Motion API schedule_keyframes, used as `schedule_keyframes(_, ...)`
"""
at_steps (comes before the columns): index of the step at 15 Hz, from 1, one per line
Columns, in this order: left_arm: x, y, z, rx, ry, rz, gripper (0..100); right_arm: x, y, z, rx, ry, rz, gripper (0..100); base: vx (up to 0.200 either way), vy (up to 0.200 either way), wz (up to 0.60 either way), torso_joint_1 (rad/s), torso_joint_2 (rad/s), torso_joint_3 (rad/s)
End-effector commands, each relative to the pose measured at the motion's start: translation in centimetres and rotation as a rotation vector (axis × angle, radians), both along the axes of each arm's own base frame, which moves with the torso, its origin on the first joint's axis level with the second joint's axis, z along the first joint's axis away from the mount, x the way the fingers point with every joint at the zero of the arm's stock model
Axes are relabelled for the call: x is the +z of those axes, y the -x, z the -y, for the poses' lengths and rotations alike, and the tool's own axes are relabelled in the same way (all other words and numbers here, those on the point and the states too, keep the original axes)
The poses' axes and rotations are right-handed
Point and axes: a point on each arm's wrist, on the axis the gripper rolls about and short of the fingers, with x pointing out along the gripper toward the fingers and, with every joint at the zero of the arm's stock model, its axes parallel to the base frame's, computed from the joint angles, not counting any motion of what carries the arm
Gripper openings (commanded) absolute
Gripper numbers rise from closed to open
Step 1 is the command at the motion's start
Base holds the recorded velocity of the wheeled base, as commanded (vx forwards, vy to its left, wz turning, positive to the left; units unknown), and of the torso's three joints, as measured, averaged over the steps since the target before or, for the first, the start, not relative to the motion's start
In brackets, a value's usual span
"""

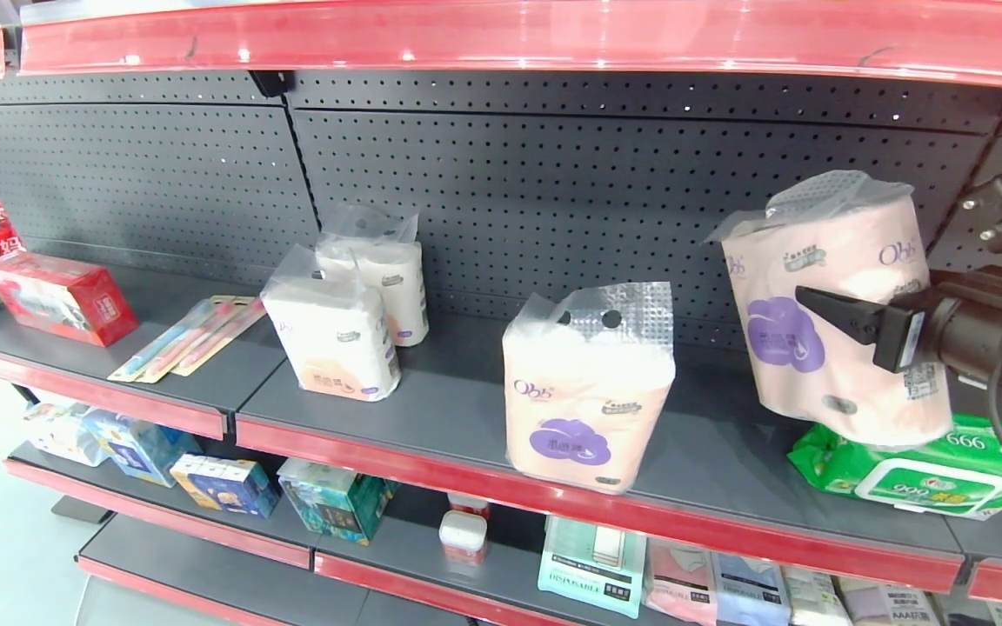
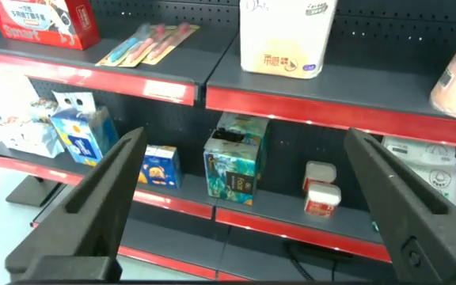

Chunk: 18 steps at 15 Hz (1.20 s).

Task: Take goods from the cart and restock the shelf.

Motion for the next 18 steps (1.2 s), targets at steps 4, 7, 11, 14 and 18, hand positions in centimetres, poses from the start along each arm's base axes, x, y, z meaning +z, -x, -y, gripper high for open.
schedule_keyframes(4,0.0,0.0,0.0,0.001,0.0,0.0,100,-1.1,-4.8,-1.0,0.127,-0.059,-0.066,0,0.0,0.0,0.0,0.0,0.0,0.0)
schedule_keyframes(7,0.0,0.0,0.0,0.001,0.001,0.0,100,-3.3,-7.2,-1.0,0.25,-0.082,-0.061,0,0.0,0.0,0.0,0.0,0.0,0.0)
schedule_keyframes(11,0.0,0.0,0.0,0.001,0.0,0.002,100,-5.6,-9.9,-0.2,0.408,-0.116,-0.081,0,0.0,0.0,0.0,0.0,0.0,0.0)
schedule_keyframes(14,0.0,0.0,0.0,0.001,0.001,0.002,100,-6.2,-12.7,0.3,0.48,-0.128,-0.071,0,0.0,0.0,0.0,0.0,0.0,0.0)
schedule_keyframes(18,0.0,0.0,0.0,0.001,0.001,0.002,100,-6.6,-16.7,0.9,0.594,-0.137,-0.033,0,0.0,0.0,0.0,0.0,0.0,0.0)
